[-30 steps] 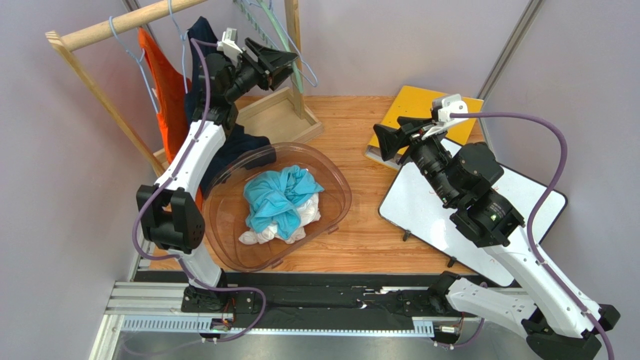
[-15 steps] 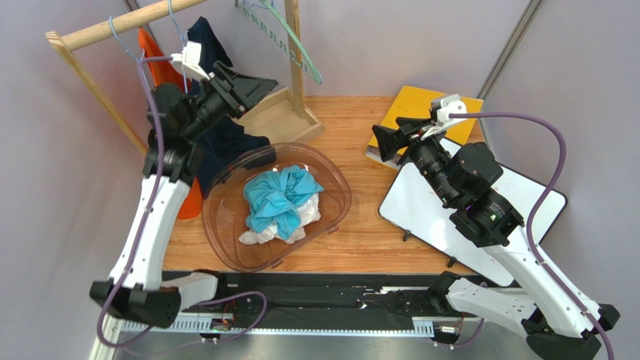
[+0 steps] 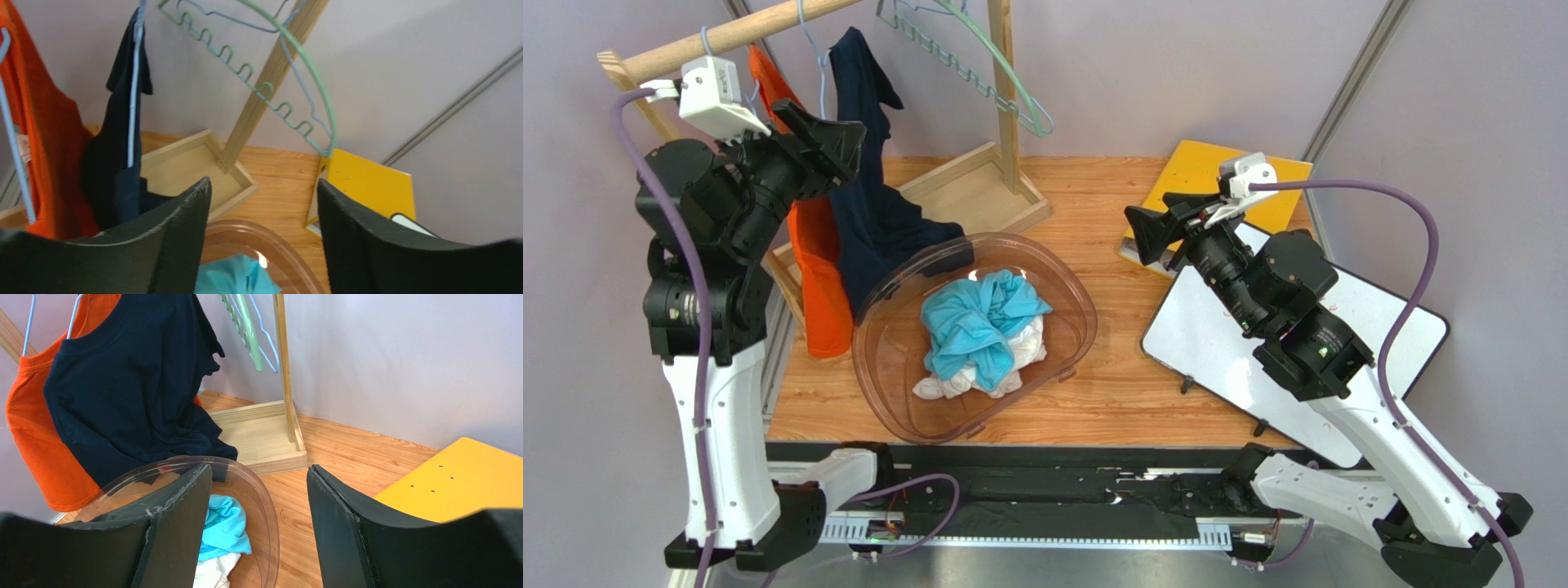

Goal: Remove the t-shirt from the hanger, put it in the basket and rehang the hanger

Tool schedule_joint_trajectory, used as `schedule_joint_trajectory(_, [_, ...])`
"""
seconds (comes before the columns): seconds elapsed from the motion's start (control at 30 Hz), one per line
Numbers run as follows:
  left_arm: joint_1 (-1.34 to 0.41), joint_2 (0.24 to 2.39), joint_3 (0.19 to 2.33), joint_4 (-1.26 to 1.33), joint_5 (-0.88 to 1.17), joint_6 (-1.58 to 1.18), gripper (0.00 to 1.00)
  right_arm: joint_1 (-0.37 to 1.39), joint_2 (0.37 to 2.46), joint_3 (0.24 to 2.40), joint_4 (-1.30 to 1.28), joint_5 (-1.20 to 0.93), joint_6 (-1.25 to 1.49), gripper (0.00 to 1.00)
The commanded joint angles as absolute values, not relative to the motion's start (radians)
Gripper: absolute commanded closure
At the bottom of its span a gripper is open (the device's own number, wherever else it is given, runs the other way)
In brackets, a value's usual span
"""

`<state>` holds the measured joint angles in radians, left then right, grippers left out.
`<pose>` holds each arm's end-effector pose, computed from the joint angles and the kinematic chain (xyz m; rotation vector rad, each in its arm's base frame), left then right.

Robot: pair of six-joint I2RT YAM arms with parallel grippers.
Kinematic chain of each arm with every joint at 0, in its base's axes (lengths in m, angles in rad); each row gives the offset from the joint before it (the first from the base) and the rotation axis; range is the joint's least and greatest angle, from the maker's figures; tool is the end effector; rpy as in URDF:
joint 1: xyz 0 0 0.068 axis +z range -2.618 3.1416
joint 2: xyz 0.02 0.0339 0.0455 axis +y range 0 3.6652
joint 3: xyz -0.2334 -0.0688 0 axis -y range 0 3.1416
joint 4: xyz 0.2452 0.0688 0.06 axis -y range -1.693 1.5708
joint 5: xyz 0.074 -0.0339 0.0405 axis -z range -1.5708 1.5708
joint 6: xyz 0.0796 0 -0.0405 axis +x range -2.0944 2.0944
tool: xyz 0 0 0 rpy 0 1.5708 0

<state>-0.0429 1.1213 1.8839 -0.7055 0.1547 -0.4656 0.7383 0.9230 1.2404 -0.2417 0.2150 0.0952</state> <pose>0.2061 -0.0211 0.5452 -0.1985 1.5243 -0.5229 0.1924 0.1521 0.4446 -0.3100 1.4860 0.5096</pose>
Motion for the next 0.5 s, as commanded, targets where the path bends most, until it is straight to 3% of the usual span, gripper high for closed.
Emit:
schedule_joint_trajectory(0.0, [0.056,1.221,1.900,-0.779,0.135,-0.405,0.36,0.741,0.919,1.247,-0.201,0.210,0.101,0.37])
schedule_joint_trajectory(0.3, [0.211,1.396,1.977,-0.693,0.304,-0.463,0.27,0.742,0.923,1.249,-0.201,0.213,0.095,0.37])
schedule_joint_trajectory(0.47, [0.236,1.440,1.948,-0.632,0.374,-0.495,0.35,0.742,0.928,1.247,-0.202,0.218,0.089,0.37])
